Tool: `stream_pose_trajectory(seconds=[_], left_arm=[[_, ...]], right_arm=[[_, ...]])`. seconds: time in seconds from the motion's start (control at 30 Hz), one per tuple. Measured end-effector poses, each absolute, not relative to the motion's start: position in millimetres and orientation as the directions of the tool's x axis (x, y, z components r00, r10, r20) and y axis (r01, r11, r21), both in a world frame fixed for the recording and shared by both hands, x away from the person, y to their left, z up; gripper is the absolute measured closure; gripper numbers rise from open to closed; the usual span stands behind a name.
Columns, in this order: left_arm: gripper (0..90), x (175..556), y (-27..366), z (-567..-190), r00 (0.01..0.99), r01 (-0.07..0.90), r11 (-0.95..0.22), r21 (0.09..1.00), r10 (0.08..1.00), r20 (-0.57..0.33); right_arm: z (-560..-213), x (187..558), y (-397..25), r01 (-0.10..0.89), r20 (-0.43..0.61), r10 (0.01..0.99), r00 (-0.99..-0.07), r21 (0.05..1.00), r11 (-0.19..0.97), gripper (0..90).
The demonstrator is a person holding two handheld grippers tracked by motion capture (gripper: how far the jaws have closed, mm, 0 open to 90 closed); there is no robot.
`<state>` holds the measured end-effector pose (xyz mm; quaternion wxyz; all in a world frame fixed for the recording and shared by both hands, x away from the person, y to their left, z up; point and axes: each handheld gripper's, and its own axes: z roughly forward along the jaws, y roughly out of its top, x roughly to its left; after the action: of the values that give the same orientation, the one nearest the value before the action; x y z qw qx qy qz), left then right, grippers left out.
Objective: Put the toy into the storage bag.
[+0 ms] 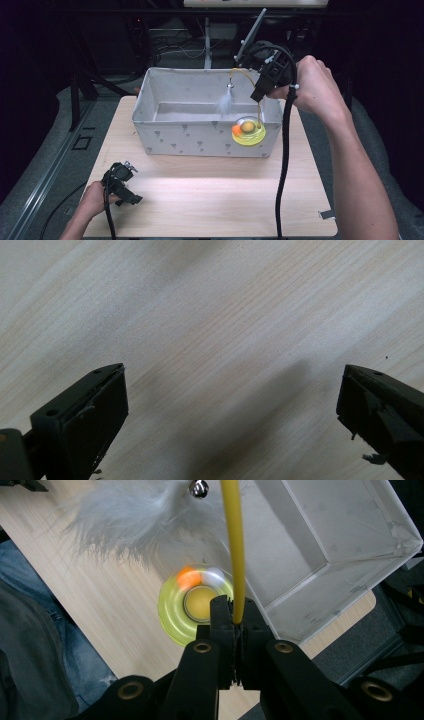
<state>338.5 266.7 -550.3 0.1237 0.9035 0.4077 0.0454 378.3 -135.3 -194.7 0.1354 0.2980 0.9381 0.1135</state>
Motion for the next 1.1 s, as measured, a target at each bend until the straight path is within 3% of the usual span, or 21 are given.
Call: stream_pose_trajectory(seconds=[1.1], left_arm=[[0.3,338,266,-551,0.66,0.73,-0.633,0.257,0.75,-0.026]], right_arm=[[-171,417,-141,0.578,-0.202,0.654,-0.729,0.33,0.746,88.3]])
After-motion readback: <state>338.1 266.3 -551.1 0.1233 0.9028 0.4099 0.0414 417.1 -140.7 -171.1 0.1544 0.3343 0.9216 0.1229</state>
